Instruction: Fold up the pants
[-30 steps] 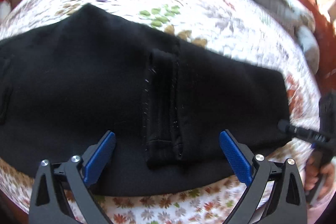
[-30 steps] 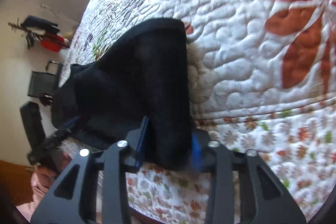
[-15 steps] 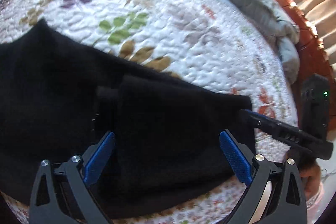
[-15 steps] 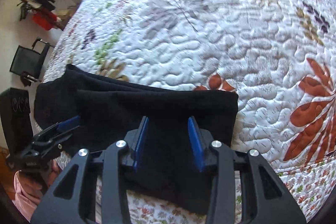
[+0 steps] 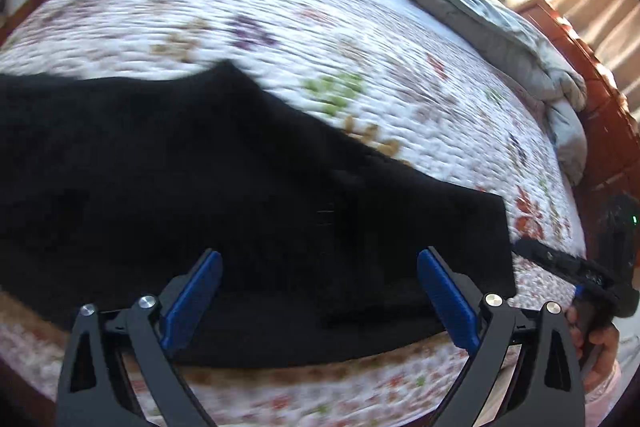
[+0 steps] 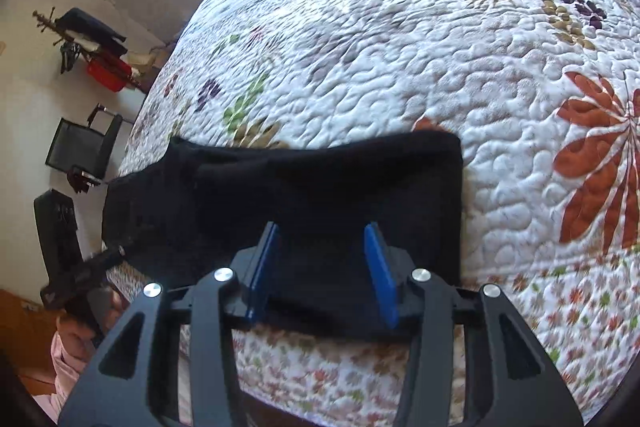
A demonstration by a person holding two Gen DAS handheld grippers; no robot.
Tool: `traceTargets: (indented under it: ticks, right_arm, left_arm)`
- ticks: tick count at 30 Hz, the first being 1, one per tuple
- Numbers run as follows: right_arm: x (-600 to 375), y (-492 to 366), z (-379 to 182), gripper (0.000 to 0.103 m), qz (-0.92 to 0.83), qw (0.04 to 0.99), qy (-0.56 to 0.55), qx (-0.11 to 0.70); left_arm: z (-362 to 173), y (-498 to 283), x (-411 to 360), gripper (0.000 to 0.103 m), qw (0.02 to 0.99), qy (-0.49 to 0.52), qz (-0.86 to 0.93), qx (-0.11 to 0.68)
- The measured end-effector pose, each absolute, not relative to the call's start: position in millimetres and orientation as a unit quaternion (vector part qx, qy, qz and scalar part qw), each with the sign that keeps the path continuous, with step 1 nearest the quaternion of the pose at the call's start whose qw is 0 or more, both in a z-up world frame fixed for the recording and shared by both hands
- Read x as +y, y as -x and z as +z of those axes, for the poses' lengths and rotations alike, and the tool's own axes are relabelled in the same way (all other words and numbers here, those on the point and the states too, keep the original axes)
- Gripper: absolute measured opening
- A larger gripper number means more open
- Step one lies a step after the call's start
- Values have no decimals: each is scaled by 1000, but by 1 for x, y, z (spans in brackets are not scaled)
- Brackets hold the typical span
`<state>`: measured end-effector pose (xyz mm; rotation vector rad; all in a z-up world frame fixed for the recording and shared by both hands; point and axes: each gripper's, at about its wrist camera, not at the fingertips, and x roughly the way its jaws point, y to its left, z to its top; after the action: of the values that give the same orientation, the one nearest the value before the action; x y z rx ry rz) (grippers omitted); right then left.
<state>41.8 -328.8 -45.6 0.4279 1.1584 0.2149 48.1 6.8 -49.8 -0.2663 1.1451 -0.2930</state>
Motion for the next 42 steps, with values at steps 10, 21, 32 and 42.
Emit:
traceTargets:
  ticks: [10,21,32,42]
  right_arm:
    - [-293,-44,-97,54,73,783,-141,601]
    - [-301,-32,-72,54,95,790,-198,572]
    - [-306,-35,-95,53,97,781,-211,580]
    - [-309,-33,-97,53,108,783,-208,576]
  left_arm:
    - [-68,2,199,98,821,197,66,532]
    - [-88,-12,291,98,797,340,103,489]
    - [-97,-53,291,99,792,400,70,456]
    - [-108,-64,302,77,769,432,108,459]
